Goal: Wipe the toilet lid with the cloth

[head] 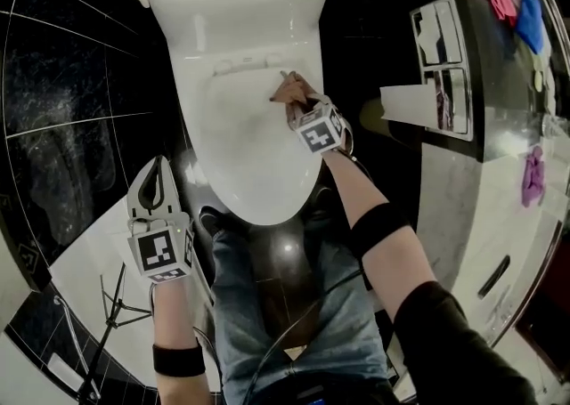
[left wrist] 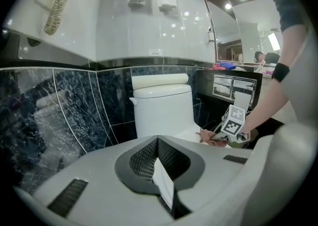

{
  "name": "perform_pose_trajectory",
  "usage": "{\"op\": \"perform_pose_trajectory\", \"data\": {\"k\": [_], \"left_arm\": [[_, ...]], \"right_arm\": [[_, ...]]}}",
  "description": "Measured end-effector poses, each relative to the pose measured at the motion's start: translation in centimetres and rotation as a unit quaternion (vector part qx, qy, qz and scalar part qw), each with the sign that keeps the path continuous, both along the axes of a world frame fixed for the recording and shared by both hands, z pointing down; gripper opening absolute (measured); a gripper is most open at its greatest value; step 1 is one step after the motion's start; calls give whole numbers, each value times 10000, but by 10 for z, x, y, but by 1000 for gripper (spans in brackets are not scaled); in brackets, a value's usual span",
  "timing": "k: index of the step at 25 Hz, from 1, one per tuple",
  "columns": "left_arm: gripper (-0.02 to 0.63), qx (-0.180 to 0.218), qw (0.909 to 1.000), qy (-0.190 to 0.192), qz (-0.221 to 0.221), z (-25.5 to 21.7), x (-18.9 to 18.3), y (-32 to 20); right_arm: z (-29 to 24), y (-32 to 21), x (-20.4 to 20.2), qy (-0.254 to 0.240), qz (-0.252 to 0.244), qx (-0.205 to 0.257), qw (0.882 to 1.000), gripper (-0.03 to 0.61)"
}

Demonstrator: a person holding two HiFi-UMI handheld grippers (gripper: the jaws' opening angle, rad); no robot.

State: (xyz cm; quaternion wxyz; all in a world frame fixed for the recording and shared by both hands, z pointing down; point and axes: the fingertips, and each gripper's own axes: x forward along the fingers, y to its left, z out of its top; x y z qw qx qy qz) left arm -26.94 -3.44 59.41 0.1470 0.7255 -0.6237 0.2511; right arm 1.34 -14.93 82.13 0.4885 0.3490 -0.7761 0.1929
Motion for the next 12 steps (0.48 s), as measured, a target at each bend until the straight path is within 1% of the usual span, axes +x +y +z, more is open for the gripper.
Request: {"op": "perform_pose_trajectory", "data": {"k": [2,3,5,7,8,9,10,12], "left_arm": [[6,22,10000,-36,7,3,-1,2],[6,29,10000,-45,5,4,-1,4],[6,10,10000,-52,-5,4,0,6],[6,35,10000,-53,-13,3,-1,9],[6,28,10000,-53,-27,1,-2,11],[6,7,10000,-53,-47,0,-4,13],[6,-6,10000,-51,-71,-1,-7,15],[6,-44,9999,12,-159,-4,-9,17]], "right_arm": [[1,-4,8,-101,186,19,9998,80],[0,-7,11,-192,354,19,9992,80],[0,-11,21,-347,965,-48,9947,80],[2,-9,38,-230,1620,-252,9862,78],[2,-6,41,-70,1721,-330,9845,78],[-2,-2,36,60,1619,-332,9862,78],[-9,1,21,72,1364,-262,9903,78],[-28,14,-36,-249,665,-116,9974,78]]}}
